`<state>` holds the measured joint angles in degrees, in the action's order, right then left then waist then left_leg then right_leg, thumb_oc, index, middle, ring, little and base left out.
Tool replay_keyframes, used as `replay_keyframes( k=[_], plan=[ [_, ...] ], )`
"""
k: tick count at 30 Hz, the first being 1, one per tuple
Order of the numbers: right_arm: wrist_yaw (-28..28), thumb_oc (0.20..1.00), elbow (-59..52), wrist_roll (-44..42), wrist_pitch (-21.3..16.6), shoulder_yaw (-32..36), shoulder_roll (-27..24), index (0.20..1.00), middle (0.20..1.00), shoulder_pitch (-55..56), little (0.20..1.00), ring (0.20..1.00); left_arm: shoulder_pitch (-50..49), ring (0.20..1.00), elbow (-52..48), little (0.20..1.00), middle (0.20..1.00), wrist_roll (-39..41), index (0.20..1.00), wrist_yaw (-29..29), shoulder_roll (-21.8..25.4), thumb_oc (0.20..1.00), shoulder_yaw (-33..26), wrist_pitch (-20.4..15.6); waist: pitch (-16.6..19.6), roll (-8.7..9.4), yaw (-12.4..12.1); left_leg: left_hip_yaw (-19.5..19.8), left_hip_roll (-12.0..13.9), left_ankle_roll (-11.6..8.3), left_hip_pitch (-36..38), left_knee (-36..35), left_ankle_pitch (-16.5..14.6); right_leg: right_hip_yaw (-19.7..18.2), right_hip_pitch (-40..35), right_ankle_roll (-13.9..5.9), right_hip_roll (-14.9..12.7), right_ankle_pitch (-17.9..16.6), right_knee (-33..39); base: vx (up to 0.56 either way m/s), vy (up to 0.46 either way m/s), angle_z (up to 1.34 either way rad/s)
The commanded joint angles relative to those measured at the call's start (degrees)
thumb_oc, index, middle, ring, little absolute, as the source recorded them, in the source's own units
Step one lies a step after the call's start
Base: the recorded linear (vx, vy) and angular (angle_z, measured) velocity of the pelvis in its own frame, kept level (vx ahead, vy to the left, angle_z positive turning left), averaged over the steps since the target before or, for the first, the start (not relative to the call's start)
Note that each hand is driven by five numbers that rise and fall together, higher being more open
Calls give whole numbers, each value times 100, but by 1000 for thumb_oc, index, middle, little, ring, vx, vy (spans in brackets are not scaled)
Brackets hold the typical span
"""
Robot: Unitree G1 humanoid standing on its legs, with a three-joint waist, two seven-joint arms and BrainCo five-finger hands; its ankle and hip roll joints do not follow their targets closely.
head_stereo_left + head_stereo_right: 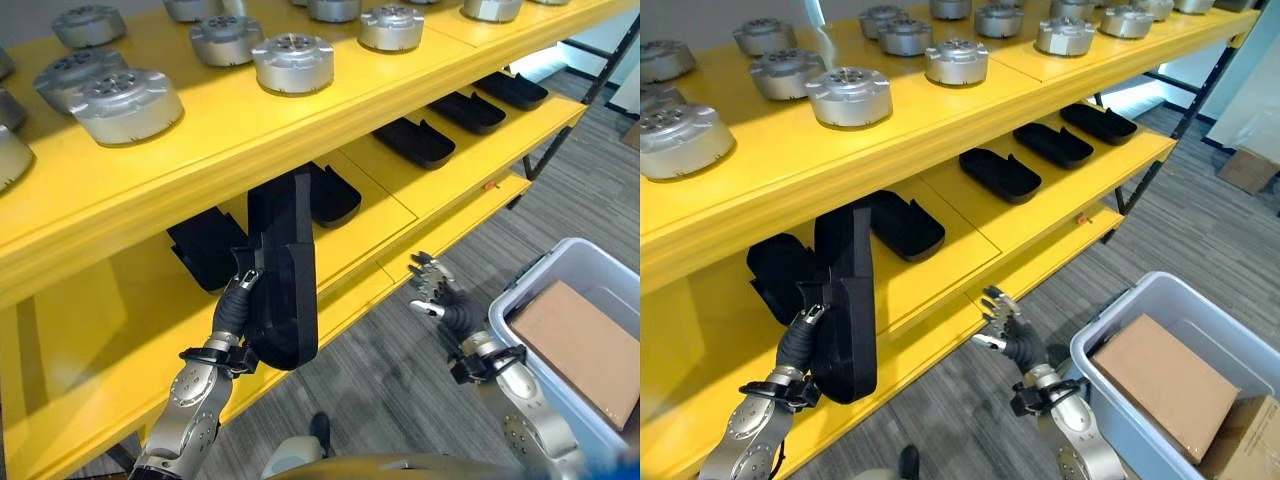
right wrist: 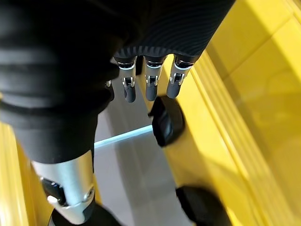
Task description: Move parts from the plastic box to the shelf.
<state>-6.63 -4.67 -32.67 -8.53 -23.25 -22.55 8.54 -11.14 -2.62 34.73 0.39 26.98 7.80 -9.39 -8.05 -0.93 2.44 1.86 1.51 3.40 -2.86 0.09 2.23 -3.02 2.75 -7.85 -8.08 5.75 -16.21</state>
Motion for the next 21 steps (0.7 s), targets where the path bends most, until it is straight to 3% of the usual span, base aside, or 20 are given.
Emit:
replay_keyframes(
  k=[1, 3, 6, 11, 12, 14, 15, 17, 19, 20, 21],
  plan=[
    [-146, 1000, -98, -304, -229, 109, -170, 1000, 1000, -409, 1000, 1000, 214, 200, -569, 200, 200, -172, 200, -55, -57, 200, -156, -399, 102, 65, 4, 39, -269, -70, 580, -424, -154, 378, 370, 215, 635, -359, -73, -35, 64, 22],
    [-144, 1000, -66, -343, -243, 97, -189, 1000, 1000, -425, 1000, 1000, 194, 200, -640, 200, 200, -191, 200, -46, -87, 200, -168, -393, 148, 104, 31, 142, -361, -63, 560, -420, -104, 430, 304, 321, 884, -226, -83, -44, -22, 58],
    [-92, 1000, -47, -391, -286, 35, -235, 1000, 1000, -541, 1000, 1000, 95, 200, -697, 200, 200, -23, 200, -40, -180, 200, -198, -445, 220, 179, -131, 165, -396, -244, 309, -382, 63, 407, -228, 431, 823, -314, 1088, -131, -133, 47],
    [-79, 1000, -126, -424, -328, 111, -329, 1000, 1000, -524, 1000, 1000, 53, 200, -784, 200, 200, -42, 200, 11, -246, 200, -217, -466, 122, 179, -159, 208, -446, -359, -99, -2, 152, 640, -359, 484, 720, -390, 1425, -166, -67, 30],
    [-10, 1000, -124, -436, -374, 176, -387, 1000, 1000, -559, 1000, 1000, 121, 200, -761, 200, 200, -50, 200, 16, -265, 200, -178, -490, -56, 196, -131, -39, -438, -520, -496, 502, 185, 818, -338, 516, 613, -409, 1411, -276, -25, 77],
    [22, 1000, -165, -430, -384, 200, -461, 1000, 1000, -594, 1000, 1000, 186, 200, -759, 200, 200, -54, 200, -7, -267, 200, -207, -480, -107, 230, 1, -654, -101, -528, -476, 778, -9, 970, -173, 532, 473, -468, 1290, -252, -14, 106],
    [18, 1000, -171, -419, -370, 192, -478, 1000, 1000, -599, 1000, 1000, 167, 200, -776, 200, 200, -55, 200, -31, -274, 200, -223, -472, -100, 266, 8, -765, 60, -522, -412, 897, -118, 985, -147, 540, 403, -476, 1270, -111, 10, 92],
    [-18, 1000, -203, -440, -331, 201, -487, 1000, 1000, -535, 1000, 1000, 85, 200, -816, 200, 200, -57, 200, -45, -284, 200, -267, -467, -72, 286, 11, -653, 370, -559, -185, 912, -189, 970, -135, 562, 330, -433, 1190, -43, 51, 45],
    [-50, 1000, -225, -474, -327, 209, -482, 1000, 1000, -471, 1000, 1000, 10, 200, -849, 200, 200, -34, 200, -26, -315, 200, -329, -460, -33, 268, 28, -499, 796, -632, 50, 783, 17, 963, -103, 541, 254, -363, 1070, -14, 74, 6],
    [-50, 1000, -226, -474, -328, 206, -484, 1000, 1000, -468, 1000, 1000, 3, 200, -854, 200, 200, -34, 200, -25, -317, 200, -331, -458, -37, 262, 32, -495, 805, -643, 68, 768, 20, 967, -106, 547, 262, -348, 1052, -108, 257, 17],
    [39, 1000, -166, -490, -402, 160, -474, 1000, 1000, -584, 1000, 1000, 58, 200, -918, 200, 200, 19, 200, 138, -340, 200, -454, -478, -21, 61, 82, -314, 1707, -854, 272, 397, 922, 1052, 379, 458, 87, -155, 393, -131, 338, 15]
  ],
)
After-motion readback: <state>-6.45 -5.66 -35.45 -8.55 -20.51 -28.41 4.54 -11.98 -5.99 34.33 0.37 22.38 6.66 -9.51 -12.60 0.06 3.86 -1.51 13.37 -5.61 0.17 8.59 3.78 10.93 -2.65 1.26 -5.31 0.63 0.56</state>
